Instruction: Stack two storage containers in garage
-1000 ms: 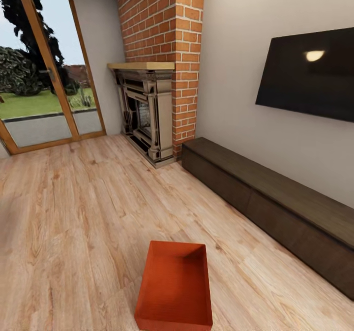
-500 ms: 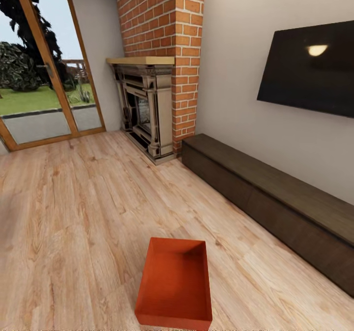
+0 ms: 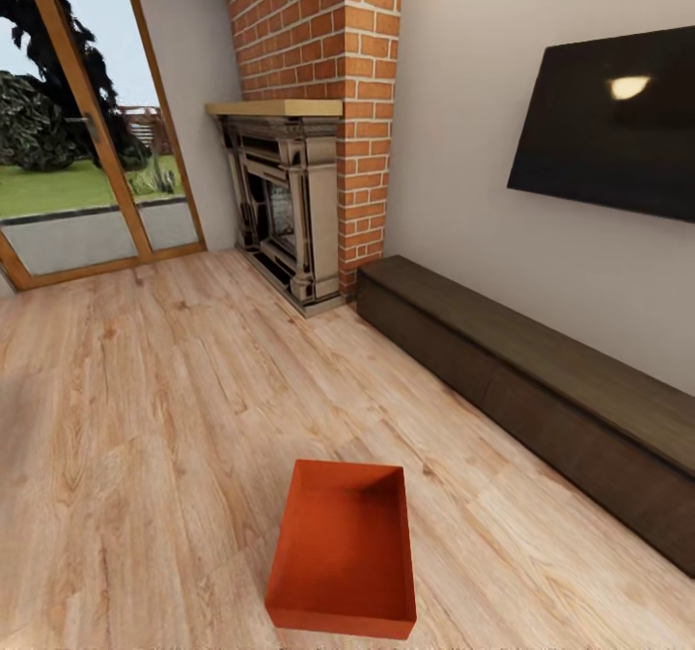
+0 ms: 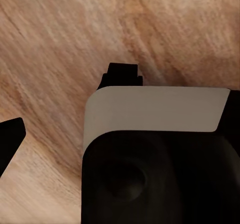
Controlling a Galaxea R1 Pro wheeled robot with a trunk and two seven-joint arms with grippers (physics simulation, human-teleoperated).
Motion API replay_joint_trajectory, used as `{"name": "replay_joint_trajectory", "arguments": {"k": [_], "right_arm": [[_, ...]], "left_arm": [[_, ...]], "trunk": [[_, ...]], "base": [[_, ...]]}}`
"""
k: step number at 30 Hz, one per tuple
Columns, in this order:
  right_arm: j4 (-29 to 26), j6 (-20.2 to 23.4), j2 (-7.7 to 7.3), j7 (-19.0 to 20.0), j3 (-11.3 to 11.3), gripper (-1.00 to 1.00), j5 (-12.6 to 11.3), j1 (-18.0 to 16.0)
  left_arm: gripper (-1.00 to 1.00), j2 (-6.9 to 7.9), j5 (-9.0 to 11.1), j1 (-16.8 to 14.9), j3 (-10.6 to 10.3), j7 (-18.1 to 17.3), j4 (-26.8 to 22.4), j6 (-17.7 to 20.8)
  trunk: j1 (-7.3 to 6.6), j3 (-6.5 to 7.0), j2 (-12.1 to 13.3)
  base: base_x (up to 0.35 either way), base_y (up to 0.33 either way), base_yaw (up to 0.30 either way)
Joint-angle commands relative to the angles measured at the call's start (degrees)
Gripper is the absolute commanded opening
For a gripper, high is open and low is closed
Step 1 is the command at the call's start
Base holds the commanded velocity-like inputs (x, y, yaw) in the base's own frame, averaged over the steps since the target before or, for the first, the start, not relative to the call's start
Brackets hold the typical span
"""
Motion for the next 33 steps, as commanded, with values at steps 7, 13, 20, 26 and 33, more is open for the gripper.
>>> {"name": "replay_joint_trajectory", "arguments": {"k": [7,13,20,26,33], "right_arm": [[0.2,-0.3,0.05,-0.1,0.5,1.0,-0.6,-0.1],[0.2,-0.3,0.05,-0.1,0.4,1.0,-0.6,-0.1],[0.2,-0.3,0.05,0.0,0.5,1.0,-0.6,-0.1],[0.2,-0.3,0.05,-0.1,0.5,1.0,-0.6,-0.1],[0.2,-0.3,0.05,-0.1,0.5,1.0,-0.6,-0.1]], "left_arm": [[1.0,-0.01,0.4,0.0,0.0,0.2,0.0,0.2],[1.0,-0.01,0.4,0.0,0.0,0.2,0.0,0.2],[1.0,-0.01,0.4,0.0,0.0,0.2,0.0,0.2],[1.0,-0.01,0.4,0.0,0.0,0.2,0.0,0.2],[1.0,-0.01,0.4,0.0,0.0,0.2,0.0,0.2]], "trunk": [[-0.01,-0.69,0.0],[-0.01,-1.23,0.0],[-0.01,-1.87,0.0],[-0.01,-2.42,0.0],[-0.01,-3.06,0.0]], "base": [[0.0,0.0,0.0],[0.0,0.0,0.0],[0.0,0.0,0.0],[0.0,0.0,0.0],[0.0,0.0,0.0]]}}
